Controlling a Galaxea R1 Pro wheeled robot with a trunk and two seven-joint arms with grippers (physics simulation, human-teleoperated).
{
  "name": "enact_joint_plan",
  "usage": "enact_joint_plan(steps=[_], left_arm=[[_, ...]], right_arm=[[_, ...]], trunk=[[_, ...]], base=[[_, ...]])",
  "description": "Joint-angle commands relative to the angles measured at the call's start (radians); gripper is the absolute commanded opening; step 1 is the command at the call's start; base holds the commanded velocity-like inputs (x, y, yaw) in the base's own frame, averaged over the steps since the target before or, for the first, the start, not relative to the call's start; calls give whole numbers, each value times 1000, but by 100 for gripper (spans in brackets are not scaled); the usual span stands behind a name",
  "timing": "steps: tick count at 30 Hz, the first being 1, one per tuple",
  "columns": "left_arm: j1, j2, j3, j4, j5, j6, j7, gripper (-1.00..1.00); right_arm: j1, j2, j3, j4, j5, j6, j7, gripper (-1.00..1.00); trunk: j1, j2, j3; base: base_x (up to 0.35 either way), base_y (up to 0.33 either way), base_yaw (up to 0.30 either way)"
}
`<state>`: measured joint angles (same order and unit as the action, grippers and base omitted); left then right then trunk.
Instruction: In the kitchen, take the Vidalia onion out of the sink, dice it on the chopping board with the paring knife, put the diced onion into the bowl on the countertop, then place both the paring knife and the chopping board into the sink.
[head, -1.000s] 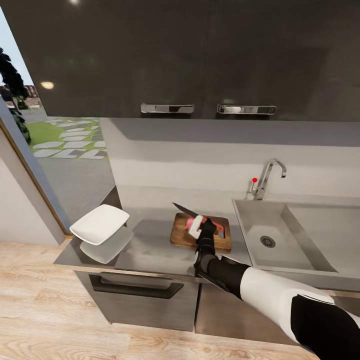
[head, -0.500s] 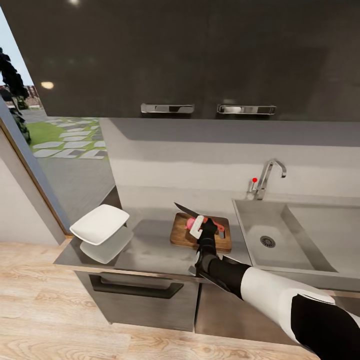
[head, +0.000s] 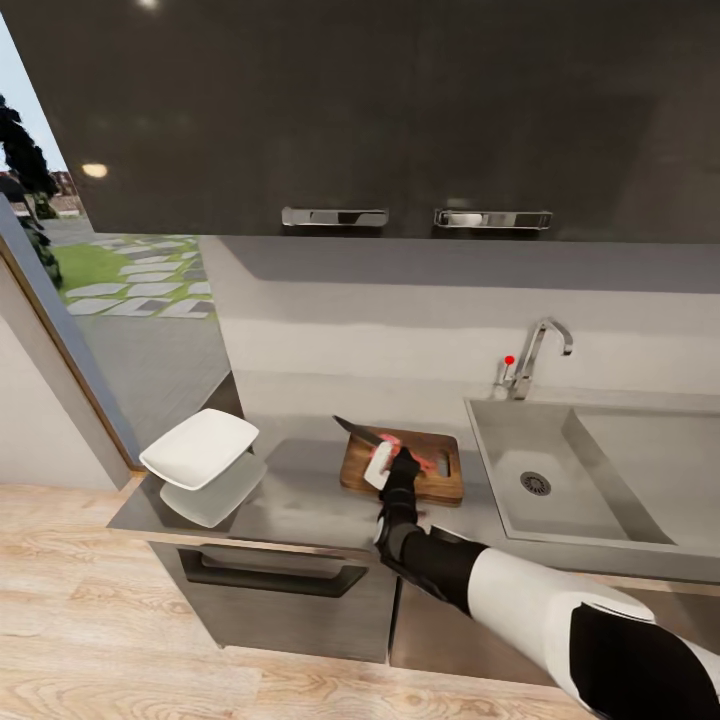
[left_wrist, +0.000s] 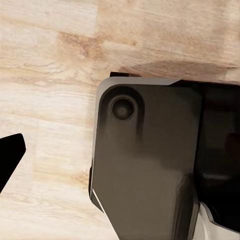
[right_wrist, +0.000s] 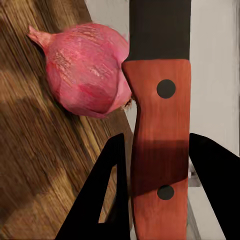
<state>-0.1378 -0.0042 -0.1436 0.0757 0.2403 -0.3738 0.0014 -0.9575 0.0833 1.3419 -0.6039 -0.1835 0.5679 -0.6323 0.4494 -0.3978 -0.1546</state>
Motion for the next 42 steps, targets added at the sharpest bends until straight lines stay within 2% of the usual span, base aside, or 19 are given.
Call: enact_joint_plan(steps=[1,14,24,42], left_arm=[[-2,0,-8,4,7,-7,0,100],[-2,0,-8,4,7,-7,0,100],[-2,0,-8,4,7,-7,0,100],[-2,0,-8,4,7,-7,0,100]], right_arm=[[-2,6,7,-1,-10,6,-14,-100],[-1,-1,-3,1,-10,6,-89,-100],[-1,-24,-60,8,-10,6,-87,-100],[-1,-27,-58,49,-18,1,-78,-100]], trunk=[[1,-2,-2],[1,-2,-2],[1,-2,-2],[1,-2,-2]], base=[[0,0,0],[0,0,0],[0,0,0],[0,0,0]])
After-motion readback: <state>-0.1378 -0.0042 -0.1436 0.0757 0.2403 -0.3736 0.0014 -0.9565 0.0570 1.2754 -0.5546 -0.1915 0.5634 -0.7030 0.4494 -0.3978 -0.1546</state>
